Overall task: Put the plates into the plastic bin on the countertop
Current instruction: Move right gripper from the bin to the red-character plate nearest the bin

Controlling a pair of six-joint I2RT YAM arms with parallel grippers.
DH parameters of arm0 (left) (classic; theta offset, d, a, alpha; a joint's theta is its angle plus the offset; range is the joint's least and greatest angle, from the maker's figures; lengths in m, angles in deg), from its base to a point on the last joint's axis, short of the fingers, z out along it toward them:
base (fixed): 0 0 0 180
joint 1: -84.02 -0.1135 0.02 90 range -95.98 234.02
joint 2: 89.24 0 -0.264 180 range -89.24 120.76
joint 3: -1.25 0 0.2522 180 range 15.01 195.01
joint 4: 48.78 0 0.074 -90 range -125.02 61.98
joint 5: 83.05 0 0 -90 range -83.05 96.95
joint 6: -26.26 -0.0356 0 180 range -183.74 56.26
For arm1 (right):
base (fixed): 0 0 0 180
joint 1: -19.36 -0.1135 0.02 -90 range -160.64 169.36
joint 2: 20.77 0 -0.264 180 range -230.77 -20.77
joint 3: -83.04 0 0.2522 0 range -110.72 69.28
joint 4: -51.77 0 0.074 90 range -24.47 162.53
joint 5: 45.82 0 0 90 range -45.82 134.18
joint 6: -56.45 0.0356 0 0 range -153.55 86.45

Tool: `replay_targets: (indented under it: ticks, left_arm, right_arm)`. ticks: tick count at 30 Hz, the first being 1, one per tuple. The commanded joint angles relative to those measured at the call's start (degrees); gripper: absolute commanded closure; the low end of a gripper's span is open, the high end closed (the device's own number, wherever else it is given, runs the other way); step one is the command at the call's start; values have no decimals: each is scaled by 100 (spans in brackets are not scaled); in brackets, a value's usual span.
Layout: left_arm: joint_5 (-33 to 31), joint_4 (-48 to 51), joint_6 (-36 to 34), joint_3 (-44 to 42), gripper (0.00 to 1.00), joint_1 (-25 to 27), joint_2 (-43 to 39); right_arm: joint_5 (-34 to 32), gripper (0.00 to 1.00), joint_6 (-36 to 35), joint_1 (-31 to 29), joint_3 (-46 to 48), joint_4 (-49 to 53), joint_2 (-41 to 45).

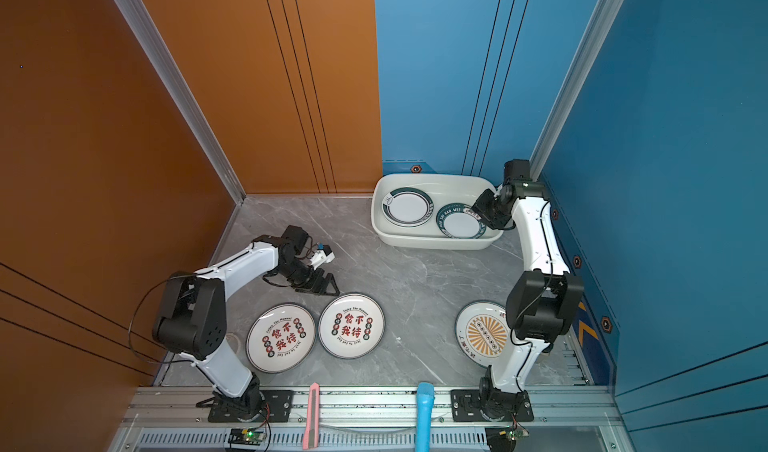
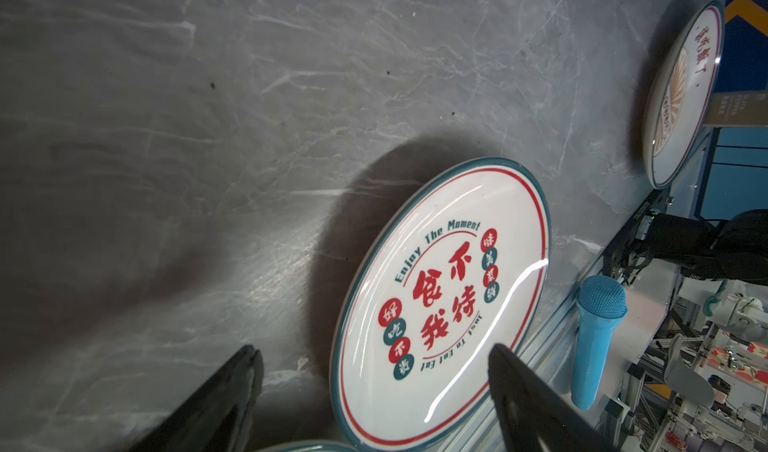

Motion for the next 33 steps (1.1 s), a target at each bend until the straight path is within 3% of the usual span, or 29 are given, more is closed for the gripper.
replay_targets:
  ticks: [1, 2, 6, 11, 20, 26, 33]
  left_arm:
    - [-57, 44, -184, -24, 13, 55, 134]
    - [-69, 30, -193, -42, 17, 55, 162]
    - [-64, 31, -189, -35, 18, 45, 167]
    - [214, -8, -47, 85, 16, -82, -152]
    - [708, -452, 613, 163, 15, -327, -702]
    - [947, -740, 995, -88, 15, -468, -1129]
    - [1346, -1004, 1312, -532, 15, -973, -1652]
  right_arm:
    - [477, 52, -383, -125, 705, -409, 519]
    - [556, 52, -438, -176, 949, -496, 682]
    - [1003, 51, -600, -518, 1867, -981, 1182]
    - [1360, 48, -989, -1481, 2721, -1207, 1343]
    - [1643, 47, -1139, -2723, 3312, -1888, 606]
    - [1937, 49, -1313, -3104, 3510, -2123, 12]
    - [2284, 50, -1353, -3425, 3552, -2409, -469]
